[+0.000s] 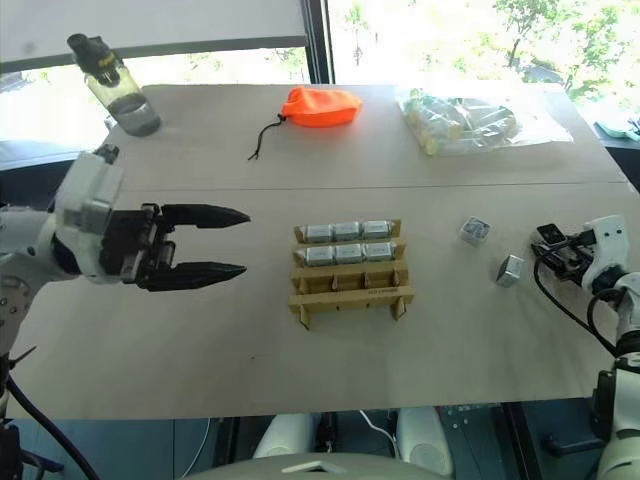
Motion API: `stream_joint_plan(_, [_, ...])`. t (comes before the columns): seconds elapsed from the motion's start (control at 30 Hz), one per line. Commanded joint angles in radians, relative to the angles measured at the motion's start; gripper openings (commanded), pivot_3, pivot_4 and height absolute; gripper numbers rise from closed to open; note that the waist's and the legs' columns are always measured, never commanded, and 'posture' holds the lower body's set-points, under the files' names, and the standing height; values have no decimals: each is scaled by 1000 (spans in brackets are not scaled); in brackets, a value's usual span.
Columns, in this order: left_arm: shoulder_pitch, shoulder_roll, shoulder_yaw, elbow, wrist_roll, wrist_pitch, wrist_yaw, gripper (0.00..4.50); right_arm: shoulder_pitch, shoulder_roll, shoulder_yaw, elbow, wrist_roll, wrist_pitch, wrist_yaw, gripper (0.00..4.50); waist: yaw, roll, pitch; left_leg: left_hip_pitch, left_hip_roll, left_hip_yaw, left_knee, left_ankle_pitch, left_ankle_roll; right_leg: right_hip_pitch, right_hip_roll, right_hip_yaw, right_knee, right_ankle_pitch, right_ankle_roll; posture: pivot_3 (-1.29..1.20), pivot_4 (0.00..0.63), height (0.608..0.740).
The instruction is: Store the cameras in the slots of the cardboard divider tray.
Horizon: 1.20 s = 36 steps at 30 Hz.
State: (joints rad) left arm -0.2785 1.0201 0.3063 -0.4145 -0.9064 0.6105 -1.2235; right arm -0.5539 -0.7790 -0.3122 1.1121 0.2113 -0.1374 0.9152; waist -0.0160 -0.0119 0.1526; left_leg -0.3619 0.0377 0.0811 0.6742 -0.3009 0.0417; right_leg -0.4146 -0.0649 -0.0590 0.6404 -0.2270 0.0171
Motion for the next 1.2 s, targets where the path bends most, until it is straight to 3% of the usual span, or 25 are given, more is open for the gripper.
stream_joint_plan(0.03, [-1, 0, 24, -15, -8, -5, 0, 3447, -11, -13, -10, -8, 9, -32, 16, 1861, 0, 0, 0, 0, 0, 0, 0, 0, 0, 0, 0, 0, 0, 0, 0, 0, 150, 726])
stream_joint_plan(0.27, [6, -9, 12, -4, 4, -11, -1, 3447, -8, -22, -19, -53, 21, -74, 40, 1867, 0, 0, 0, 0, 0, 0, 0, 0, 0, 0, 0, 0, 0, 0, 0, 0, 150, 726])
stream_joint_plan(0.37, [-10, -30, -11, 15, 21, -7, 33, 3447, 3, 8, 6, -287, 56, -50, 90, 1867, -1, 3, 2, 0, 0, 0, 0, 0, 0, 0, 0, 0, 0, 0, 0, 0, 150, 726])
stream_joint_plan(0.47, [-36, -56, -39, 31, 41, -3, 68, 3447, 21, 38, 56, -594, 93, 87, 88, 1867, -4, 4, 4, 1, 1, 1, 0, 1, -1, 0, 0, 2, 2, 0, 0, 0, 150, 726])
stream_joint_plan(0.6, [-80, -73, -118, 41, 91, 22, 118, 3447, 89, 37, 180, -1029, 122, 235, 122, 1867, 6, 4, 4, 0, 1, -3, 0, 2, -3, -1, 1, -2, 3, 0, 0, 0, 150, 726])
stream_joint_plan(0.7, [-103, -97, -157, 35, 88, 56, 146, 3447, 114, 21, 284, -1227, 89, 292, 144, 1867, 15, 4, 4, -3, 1, -7, 0, 1, -3, -1, 0, -6, 2, 0, 0, 0, 150, 726])
stream_joint_plan(0.83, [-147, -160, -195, 61, 81, 117, 209, 3447, 85, 36, 384, -1327, -15, 239, 111, 1867, 29, 3, 5, -9, -1, -9, 5, 1, -2, -2, -2, -8, 1, 0, 0, 0, 150, 726])
stream_joint_plan(0.97, [-183, -221, -284, 86, 101, 156, 215, 3447, 48, 64, 528, -1323, -241, 5, 64, 1867, 29, 0, 6, -11, -1, -10, 9, 1, -1, -2, -1, -10, 1, 0, 0, 0, 150, 726])
stream_joint_plan(1.2, [-285, -324, -368, 186, 141, 226, 265, 3447, -25, 143, 631, -1268, -496, -262, -92, 1867, 26, -2, 8, -11, 0, -10, 11, 1, -2, -2, 0, -10, 3, 0, 0, 0, 150, 726])
